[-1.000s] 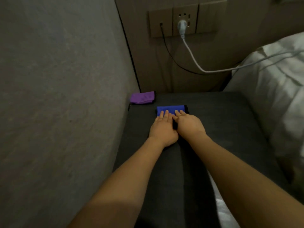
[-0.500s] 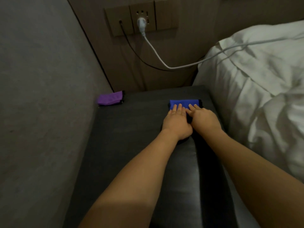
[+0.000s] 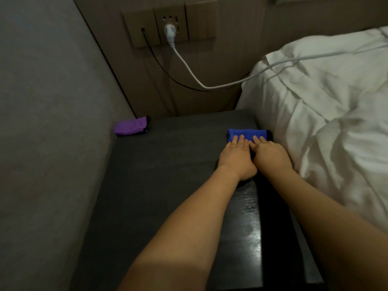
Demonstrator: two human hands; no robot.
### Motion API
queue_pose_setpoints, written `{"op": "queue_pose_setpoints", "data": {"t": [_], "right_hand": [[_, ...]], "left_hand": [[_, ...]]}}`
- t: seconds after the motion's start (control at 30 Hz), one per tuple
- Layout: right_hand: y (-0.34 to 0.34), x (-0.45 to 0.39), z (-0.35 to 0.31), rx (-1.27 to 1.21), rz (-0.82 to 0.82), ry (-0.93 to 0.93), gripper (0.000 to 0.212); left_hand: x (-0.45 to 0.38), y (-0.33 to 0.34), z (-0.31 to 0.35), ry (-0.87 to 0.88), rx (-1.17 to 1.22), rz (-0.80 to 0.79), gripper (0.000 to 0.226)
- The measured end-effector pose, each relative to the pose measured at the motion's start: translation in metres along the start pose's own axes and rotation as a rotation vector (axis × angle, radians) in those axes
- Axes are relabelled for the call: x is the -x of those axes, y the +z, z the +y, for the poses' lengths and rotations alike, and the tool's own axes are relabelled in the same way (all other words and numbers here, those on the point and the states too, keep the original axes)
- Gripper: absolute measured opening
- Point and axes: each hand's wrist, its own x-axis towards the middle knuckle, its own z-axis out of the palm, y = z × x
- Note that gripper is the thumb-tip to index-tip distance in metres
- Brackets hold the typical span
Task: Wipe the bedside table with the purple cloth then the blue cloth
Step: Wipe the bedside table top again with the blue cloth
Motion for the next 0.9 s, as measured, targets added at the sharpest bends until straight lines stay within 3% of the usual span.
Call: {"op": "queue_pose_setpoints", "data": {"t": [0.4,0.9], "right_hand": [[-0.004,0.007,-0.074,0.036,0.007,0.022,0.045],[-0.002,0.001,-0.235,-0.183,0.069,-0.273,0.043]], "left_hand": [[0.044,-0.003,-0.05,-0.037,0.058,0.018,0.079],[0.139,-0.008,-0.189,-0.269,0.038,0.063,0.077]]}}
